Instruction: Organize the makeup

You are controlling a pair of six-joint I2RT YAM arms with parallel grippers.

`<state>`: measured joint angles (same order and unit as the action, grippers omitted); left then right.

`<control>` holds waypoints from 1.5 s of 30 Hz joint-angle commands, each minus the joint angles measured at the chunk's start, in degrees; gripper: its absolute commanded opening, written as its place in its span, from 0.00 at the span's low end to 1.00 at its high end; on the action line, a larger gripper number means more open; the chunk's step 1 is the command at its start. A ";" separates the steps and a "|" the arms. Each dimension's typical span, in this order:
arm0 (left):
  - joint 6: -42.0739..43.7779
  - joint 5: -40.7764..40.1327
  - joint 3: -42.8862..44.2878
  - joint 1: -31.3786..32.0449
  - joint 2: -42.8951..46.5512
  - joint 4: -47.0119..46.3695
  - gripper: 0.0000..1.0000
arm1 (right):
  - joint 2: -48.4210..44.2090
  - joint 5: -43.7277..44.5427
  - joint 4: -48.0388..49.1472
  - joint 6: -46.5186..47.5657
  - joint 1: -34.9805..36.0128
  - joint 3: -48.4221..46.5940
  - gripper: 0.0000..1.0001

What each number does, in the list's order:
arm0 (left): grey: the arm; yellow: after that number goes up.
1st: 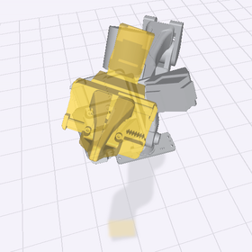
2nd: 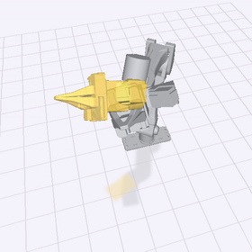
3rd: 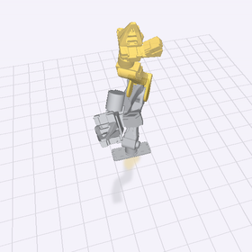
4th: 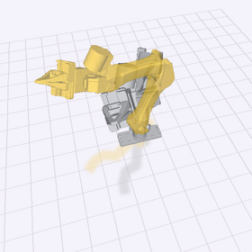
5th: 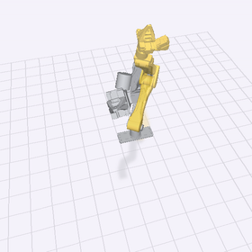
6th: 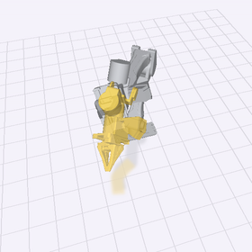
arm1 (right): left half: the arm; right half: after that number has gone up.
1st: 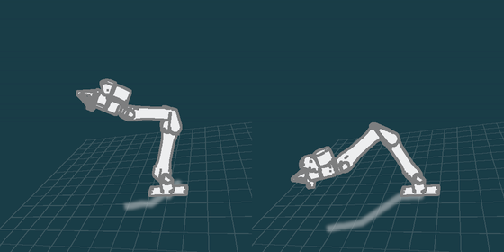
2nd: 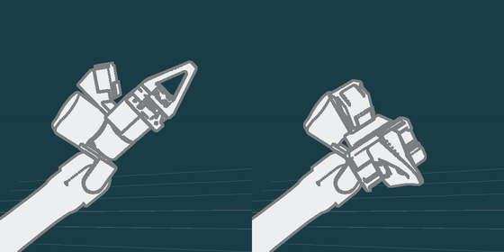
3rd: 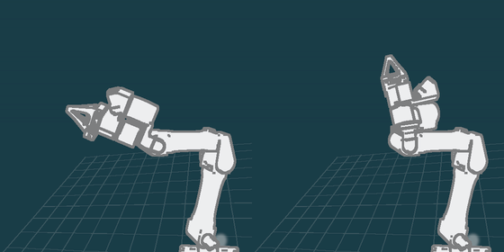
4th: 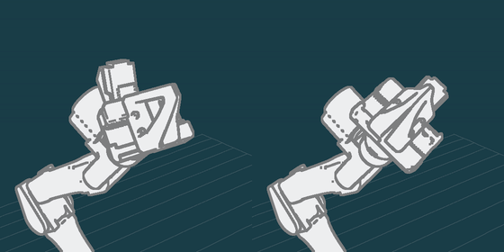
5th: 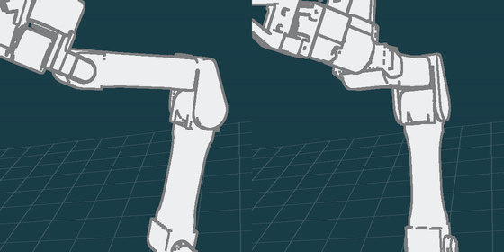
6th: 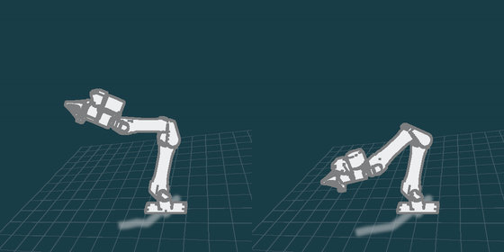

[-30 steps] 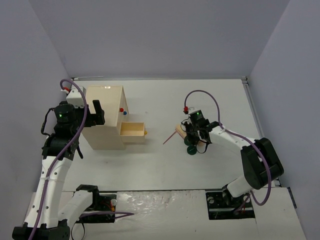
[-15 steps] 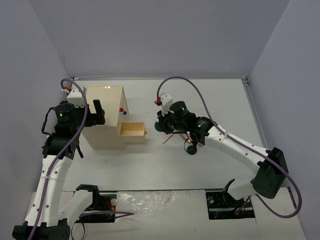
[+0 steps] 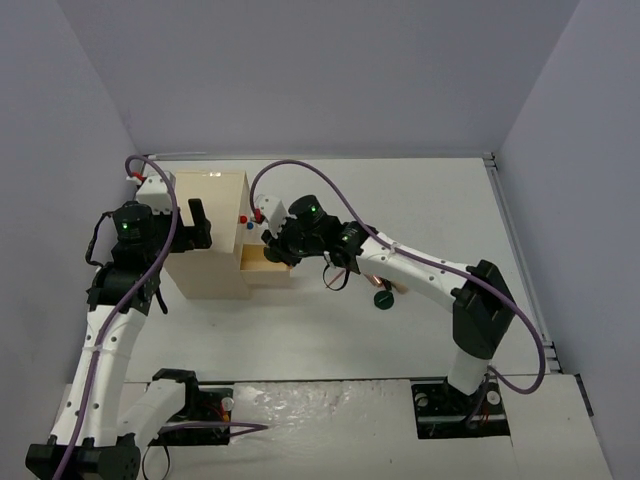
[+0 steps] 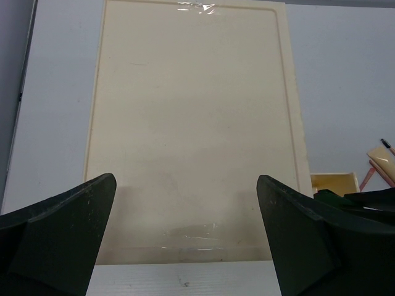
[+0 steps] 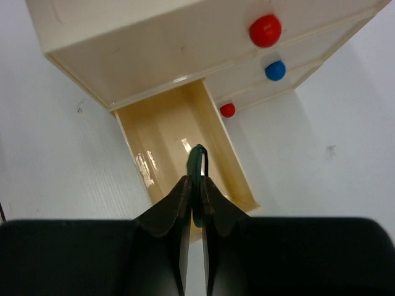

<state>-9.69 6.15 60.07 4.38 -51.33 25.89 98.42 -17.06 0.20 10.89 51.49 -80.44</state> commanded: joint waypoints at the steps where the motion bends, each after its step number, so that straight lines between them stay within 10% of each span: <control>1: -0.77 0.85 1.27 -0.34 -0.09 -3.01 0.97 | 0.33 -1.70 3.78 1.71 0.69 -3.55 0.25; 8: -0.83 0.97 1.27 -0.34 0.03 -3.10 0.97 | -3.80 4.78 3.75 1.11 0.57 -2.47 0.66; 13: -0.85 1.05 1.27 -0.34 0.14 -3.04 0.97 | -10.42 21.93 3.67 -4.29 -2.69 2.55 0.66; 25: -1.28 1.83 1.29 -0.34 -0.15 -3.04 0.97 | -15.95 21.29 3.52 -22.61 -30.35 23.96 0.59; 45: -1.43 2.37 1.27 -0.34 -0.17 -3.08 0.97 | 5.03 18.16 14.60 -28.24 -34.61 24.41 0.58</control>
<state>-10.71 7.67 60.07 4.38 -51.44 25.89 102.07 1.07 9.73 -15.73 16.95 -55.48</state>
